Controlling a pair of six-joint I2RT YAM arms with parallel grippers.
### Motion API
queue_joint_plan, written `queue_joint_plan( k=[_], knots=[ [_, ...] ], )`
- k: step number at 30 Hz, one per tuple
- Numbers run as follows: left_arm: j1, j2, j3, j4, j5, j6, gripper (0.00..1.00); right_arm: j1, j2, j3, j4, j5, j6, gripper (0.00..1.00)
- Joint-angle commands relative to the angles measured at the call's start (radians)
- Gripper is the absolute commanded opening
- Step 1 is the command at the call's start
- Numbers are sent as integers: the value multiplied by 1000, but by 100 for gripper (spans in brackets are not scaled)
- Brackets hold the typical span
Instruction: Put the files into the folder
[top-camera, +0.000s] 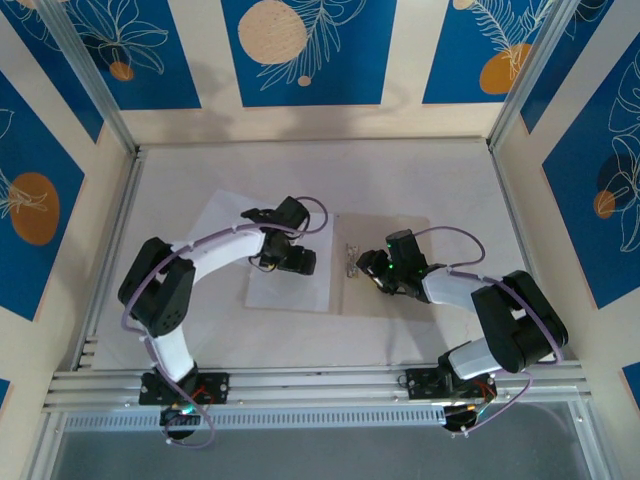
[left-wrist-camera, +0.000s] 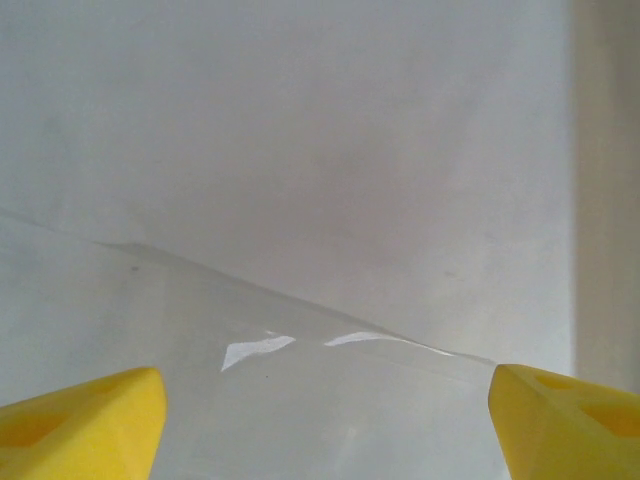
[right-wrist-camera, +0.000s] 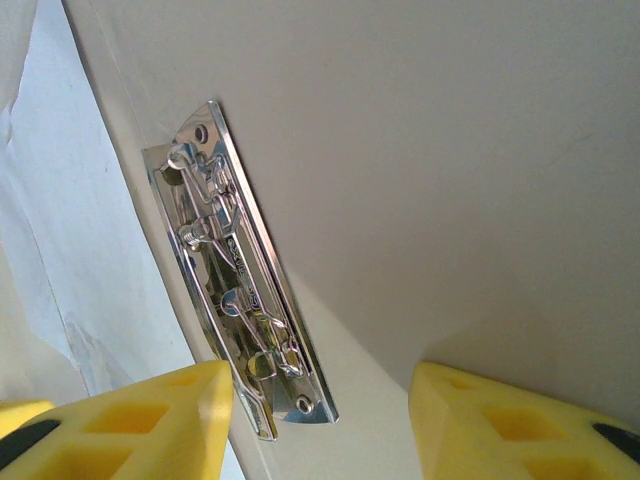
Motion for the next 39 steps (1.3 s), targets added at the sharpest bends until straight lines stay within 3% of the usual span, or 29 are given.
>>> queue_joint_plan(
  k=[1,5,11,25,39],
  knots=[
    [-47,-59,29,-38,-47,5,83,-6,26,-7,-75,-23,-41,52],
    [-82,-82,18,0,-115,-14,82,-22,35,25,-88,-35,-85,52],
    [-124,-40,21,108,-137,20,73,-53,68,67,-100,-64,-128,52],
    [-160,190,88,122,-63,78,56,-64,143,94,-99,-88,-124,51],
    [-129,203,45,89,-50,77,55,-65,141,95,-114,-79,-117,51]
  ],
)
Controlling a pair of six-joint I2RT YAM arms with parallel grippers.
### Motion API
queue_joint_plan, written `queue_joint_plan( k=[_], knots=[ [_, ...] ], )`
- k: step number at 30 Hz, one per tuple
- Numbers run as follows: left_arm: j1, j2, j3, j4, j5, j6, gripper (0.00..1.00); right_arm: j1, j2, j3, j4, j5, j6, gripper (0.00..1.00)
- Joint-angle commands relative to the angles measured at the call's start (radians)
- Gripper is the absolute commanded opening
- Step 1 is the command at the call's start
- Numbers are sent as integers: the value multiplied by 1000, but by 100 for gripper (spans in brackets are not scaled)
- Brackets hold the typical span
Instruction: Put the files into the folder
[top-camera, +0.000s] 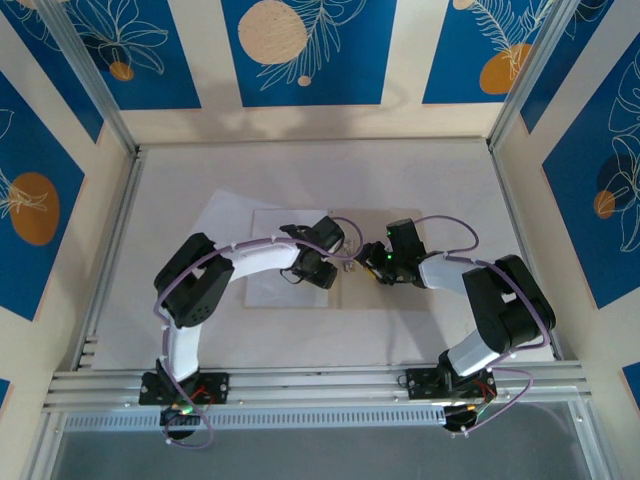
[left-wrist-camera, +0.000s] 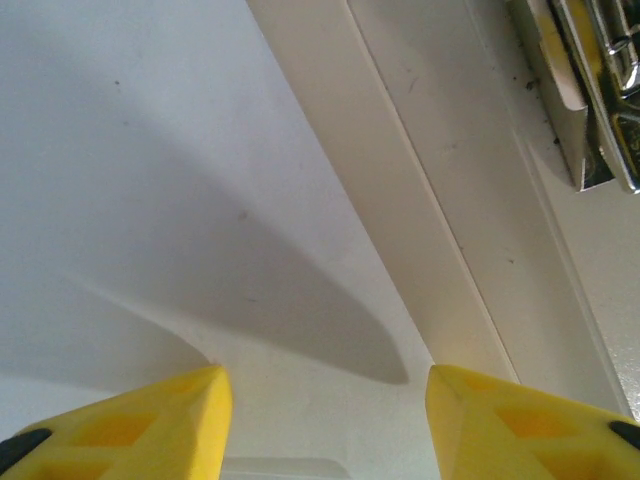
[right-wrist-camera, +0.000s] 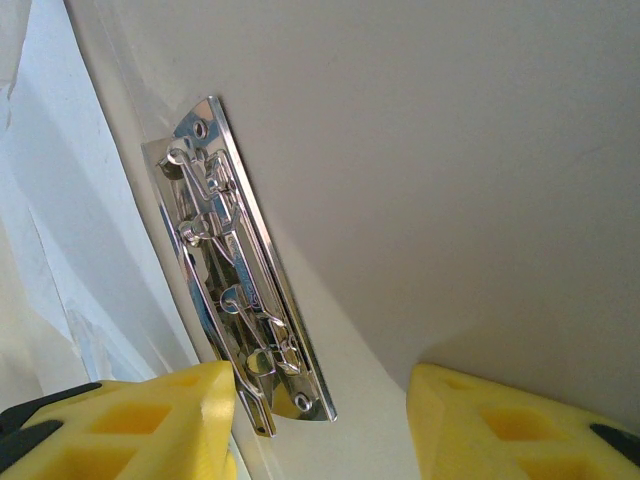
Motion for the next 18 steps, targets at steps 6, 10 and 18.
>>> queue_joint_plan(
  k=[6,10,18],
  knots=[
    [27,-3,-4,-82,9,46,54,-5,29,-11,-83,26,-8,51],
    [29,-12,17,-106,-2,57,54,-3,31,-12,-84,27,-8,51],
    [0,-14,82,-103,71,47,55,-3,34,-8,-83,26,-8,51]
  ],
)
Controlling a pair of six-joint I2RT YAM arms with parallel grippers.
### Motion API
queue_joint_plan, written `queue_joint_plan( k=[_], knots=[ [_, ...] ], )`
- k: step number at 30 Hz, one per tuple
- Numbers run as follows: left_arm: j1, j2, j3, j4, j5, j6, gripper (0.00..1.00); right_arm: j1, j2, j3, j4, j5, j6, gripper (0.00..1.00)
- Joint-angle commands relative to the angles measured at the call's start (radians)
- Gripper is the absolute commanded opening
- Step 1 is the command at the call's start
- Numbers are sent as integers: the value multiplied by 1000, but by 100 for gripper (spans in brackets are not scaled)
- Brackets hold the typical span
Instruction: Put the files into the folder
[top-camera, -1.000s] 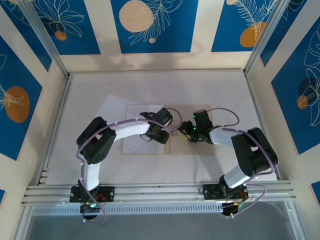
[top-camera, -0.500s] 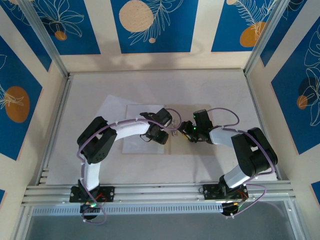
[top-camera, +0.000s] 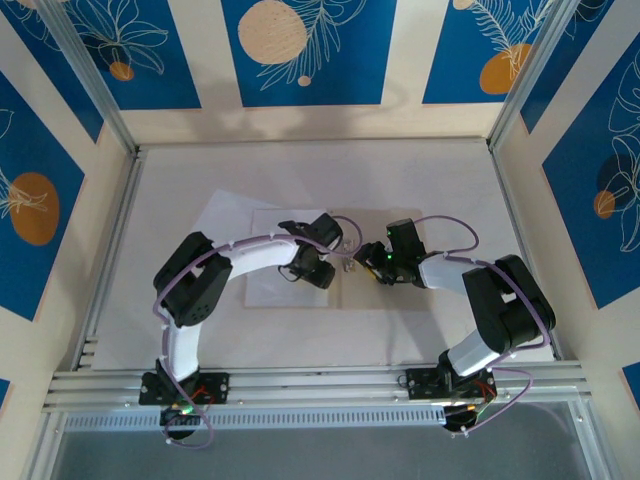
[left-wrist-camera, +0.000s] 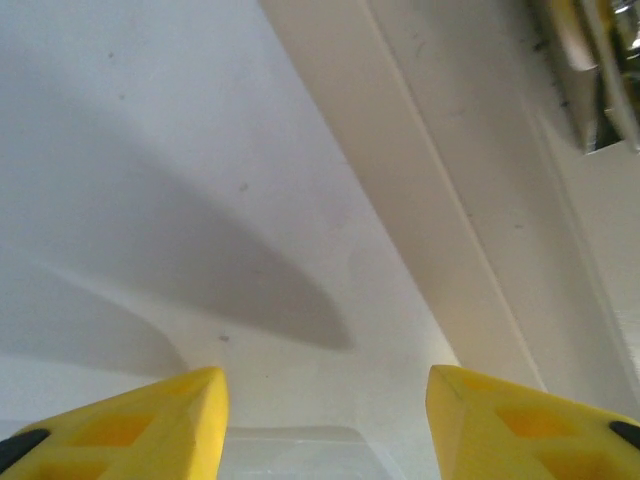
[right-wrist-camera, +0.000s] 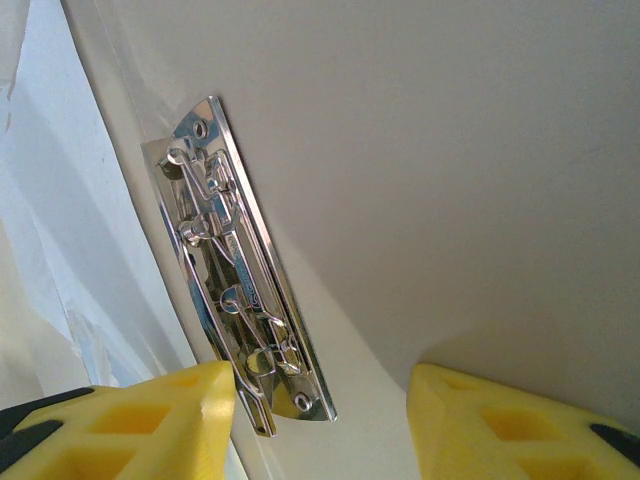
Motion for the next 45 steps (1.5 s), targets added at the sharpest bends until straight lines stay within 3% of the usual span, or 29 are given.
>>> queue_joint_plan(
  k=[1,12,20,26,33,45],
  knots=[
    [-12,-14,52,-31,45,2,55,1,35,-8,-83,27,-9,51],
    [-75,-52,74,39,-19,-51,55,11,34,-7,-68,24,-15,50],
    [-127,-19,77,102,-175,-255,31,2,-20,-36,-36,13,-25,49],
    [-172,1,110,107,-269,-318,32,-94,-136,8,-160,-49,-84,53],
    [-187,20,161,74,-317,-371,33,-198,-230,69,-350,-27,-177,55],
    [-222,133,300,-20,-360,-492,36,-319,-169,42,-389,-10,-238,54]
  ],
)
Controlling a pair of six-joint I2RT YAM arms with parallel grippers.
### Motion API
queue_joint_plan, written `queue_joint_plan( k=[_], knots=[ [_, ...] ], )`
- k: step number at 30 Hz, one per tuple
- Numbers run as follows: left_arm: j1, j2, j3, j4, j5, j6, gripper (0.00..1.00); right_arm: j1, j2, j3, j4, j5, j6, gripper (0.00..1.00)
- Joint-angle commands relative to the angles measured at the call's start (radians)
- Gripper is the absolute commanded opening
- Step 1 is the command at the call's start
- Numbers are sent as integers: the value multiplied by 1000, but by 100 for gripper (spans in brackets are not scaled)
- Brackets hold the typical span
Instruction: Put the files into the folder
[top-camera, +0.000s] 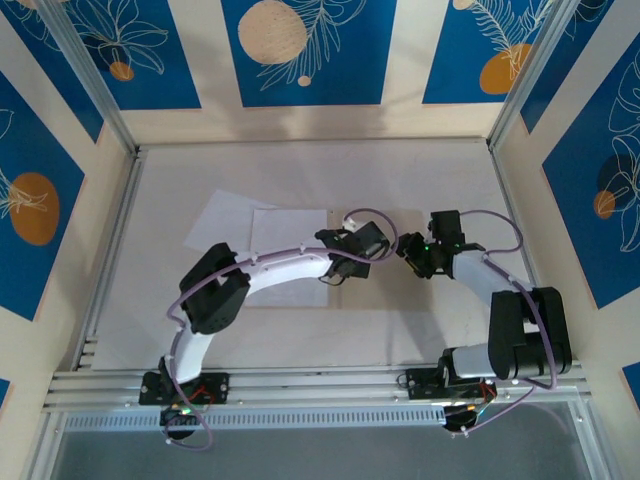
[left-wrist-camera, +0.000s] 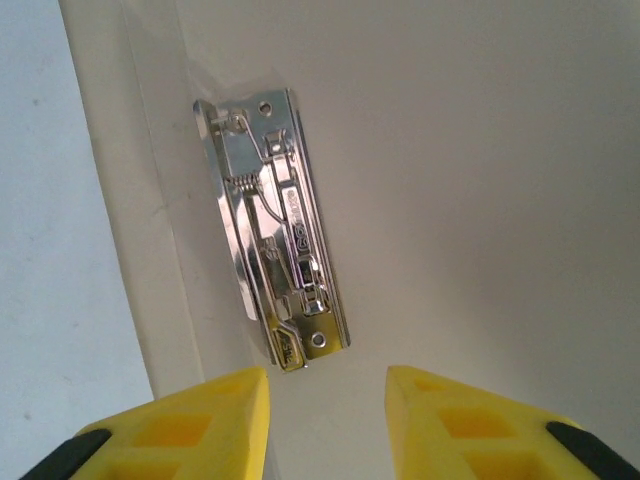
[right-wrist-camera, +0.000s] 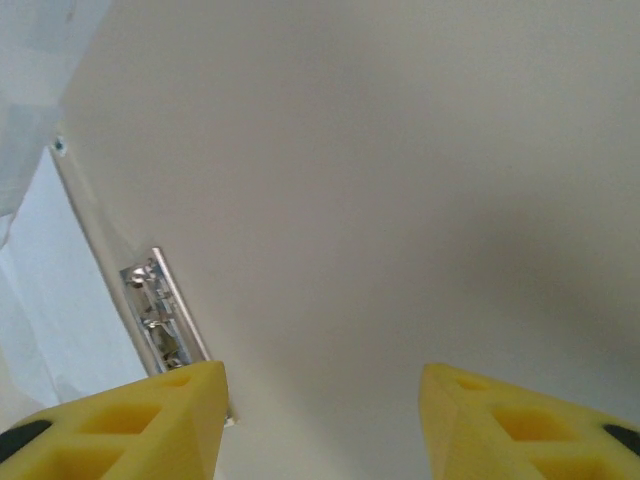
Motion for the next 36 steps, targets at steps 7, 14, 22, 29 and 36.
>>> queue_joint_plan(
  k=[7,14,22,29,36],
  knots=[
    [-7,80,78,-92,-43,-96,30,-52,56,-34,-1,-38,-49,54],
    [-7,111,99,-127,-55,-123,29,-56,98,-22,6,-51,-52,53],
    [-6,129,105,-137,-58,-144,21,-54,89,-30,6,-37,-48,53],
    [-6,140,114,-139,-56,-144,21,-52,89,-31,4,-31,-46,53],
    [-1,148,124,-147,-53,-145,21,-50,88,-33,5,-31,-46,53]
  ],
)
